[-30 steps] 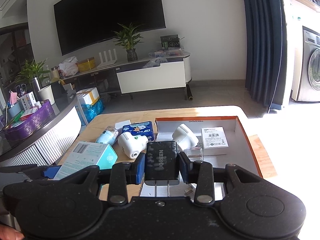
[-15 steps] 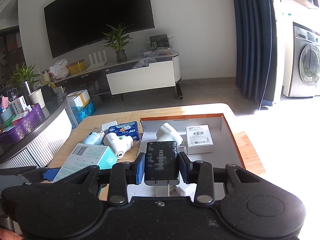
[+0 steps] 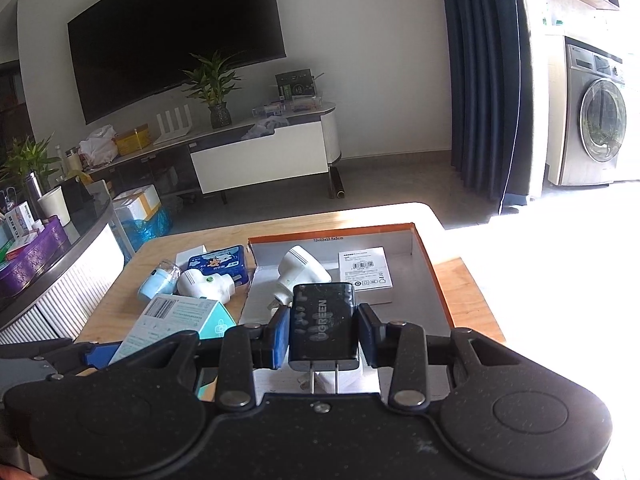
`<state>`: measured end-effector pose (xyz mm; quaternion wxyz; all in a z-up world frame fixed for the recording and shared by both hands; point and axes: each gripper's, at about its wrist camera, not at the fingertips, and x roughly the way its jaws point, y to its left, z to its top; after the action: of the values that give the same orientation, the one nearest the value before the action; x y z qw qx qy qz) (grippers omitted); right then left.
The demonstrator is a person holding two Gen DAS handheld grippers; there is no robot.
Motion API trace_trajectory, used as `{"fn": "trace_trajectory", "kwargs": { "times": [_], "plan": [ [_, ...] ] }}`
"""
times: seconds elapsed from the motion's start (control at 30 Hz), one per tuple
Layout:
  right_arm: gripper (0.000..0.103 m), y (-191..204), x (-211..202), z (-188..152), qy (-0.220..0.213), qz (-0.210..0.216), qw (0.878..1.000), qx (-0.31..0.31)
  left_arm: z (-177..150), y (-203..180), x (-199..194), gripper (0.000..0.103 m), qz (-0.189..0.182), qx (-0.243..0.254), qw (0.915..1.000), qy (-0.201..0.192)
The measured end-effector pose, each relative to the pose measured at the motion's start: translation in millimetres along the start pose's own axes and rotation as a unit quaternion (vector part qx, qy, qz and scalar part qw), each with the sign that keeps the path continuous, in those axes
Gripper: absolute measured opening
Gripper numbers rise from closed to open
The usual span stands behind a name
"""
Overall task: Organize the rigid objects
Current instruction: 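Carry the teal-white box and black charger with both tools over the orange-rimmed box, then open the right tool to drop the black charger while the left tool releases the teal-white box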
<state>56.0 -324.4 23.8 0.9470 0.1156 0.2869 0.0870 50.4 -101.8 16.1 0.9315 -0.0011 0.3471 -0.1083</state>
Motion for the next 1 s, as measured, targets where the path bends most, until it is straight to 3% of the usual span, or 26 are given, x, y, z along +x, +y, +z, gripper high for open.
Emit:
{"fn": "trace_trajectory", "kwargs": {
  "times": [1.0],
  "plan": [
    [0.045,-42.6,36.3,5.1,0.016,-0.06,0.998,0.015,0.5,-31.8,40.6,0.071,-0.044,0.022,0.9979,0.043]
  ]
}}
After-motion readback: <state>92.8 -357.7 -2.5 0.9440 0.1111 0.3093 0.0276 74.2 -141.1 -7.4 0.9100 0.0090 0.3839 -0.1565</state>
